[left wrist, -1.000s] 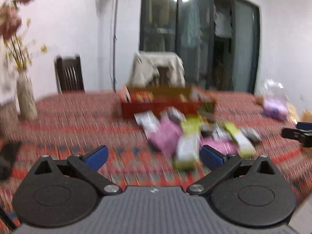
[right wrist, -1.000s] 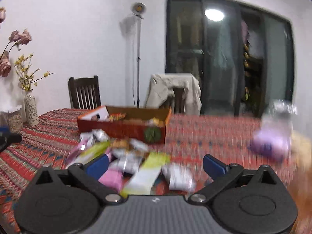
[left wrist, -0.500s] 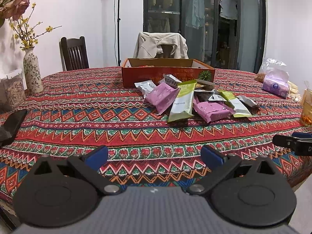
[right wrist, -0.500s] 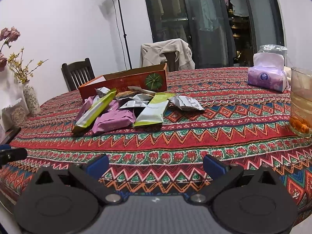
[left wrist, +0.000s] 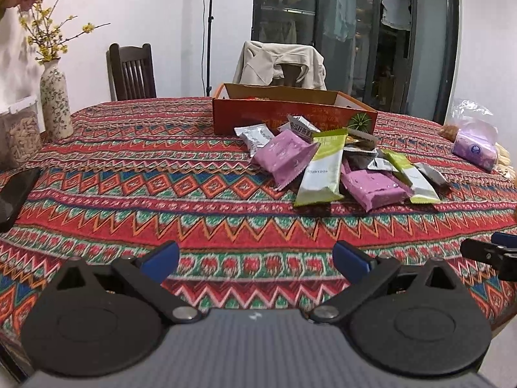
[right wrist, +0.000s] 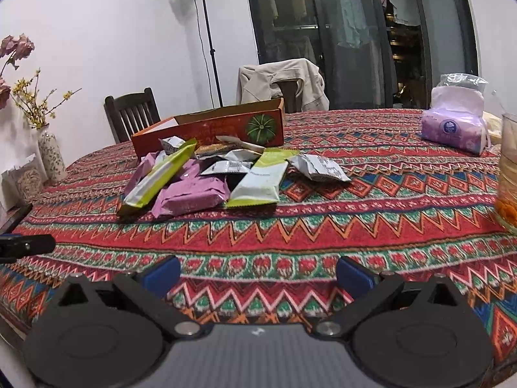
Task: Organize snacks
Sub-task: 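Grasp the green-white bar packet with left tool while right tool grasps a white wrapper, then carry the green bar packet with left tool while right tool carries the white wrapper to the box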
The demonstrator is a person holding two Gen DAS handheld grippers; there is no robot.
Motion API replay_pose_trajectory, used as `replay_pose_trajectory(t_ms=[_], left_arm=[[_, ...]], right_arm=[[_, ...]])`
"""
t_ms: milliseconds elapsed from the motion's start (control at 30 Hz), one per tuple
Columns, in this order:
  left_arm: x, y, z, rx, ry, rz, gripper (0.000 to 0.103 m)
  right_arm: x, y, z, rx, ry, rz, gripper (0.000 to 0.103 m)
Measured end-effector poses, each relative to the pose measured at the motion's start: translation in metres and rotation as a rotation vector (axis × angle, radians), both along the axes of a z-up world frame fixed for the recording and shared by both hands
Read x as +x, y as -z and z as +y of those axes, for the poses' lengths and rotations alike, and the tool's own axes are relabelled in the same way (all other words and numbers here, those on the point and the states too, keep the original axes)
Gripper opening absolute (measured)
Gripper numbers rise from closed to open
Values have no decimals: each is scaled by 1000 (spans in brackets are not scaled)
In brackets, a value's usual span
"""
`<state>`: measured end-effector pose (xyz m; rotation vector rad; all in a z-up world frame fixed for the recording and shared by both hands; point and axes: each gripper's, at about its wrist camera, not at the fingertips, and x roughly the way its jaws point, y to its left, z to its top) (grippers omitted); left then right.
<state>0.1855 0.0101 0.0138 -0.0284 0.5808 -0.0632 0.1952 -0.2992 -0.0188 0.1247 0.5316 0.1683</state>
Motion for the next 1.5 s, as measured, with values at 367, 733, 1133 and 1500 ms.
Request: replay_pose_trajectory(t_ms=[367, 733, 1133, 1500], left_arm=[[79, -3, -44, -45, 127, 14, 103], [160, 10, -70, -135, 171, 142, 68], [170, 7, -77, -105, 128, 148, 37], [99, -21, -73, -72, 96, 58, 37]], right_arm=[[40, -10, 1, -12, -19, -31, 101], [98, -15, -43, 6, 26, -20, 92], [169, -9, -73, 43, -26, 80, 77], [178, -6, -68, 36, -71, 102, 48]])
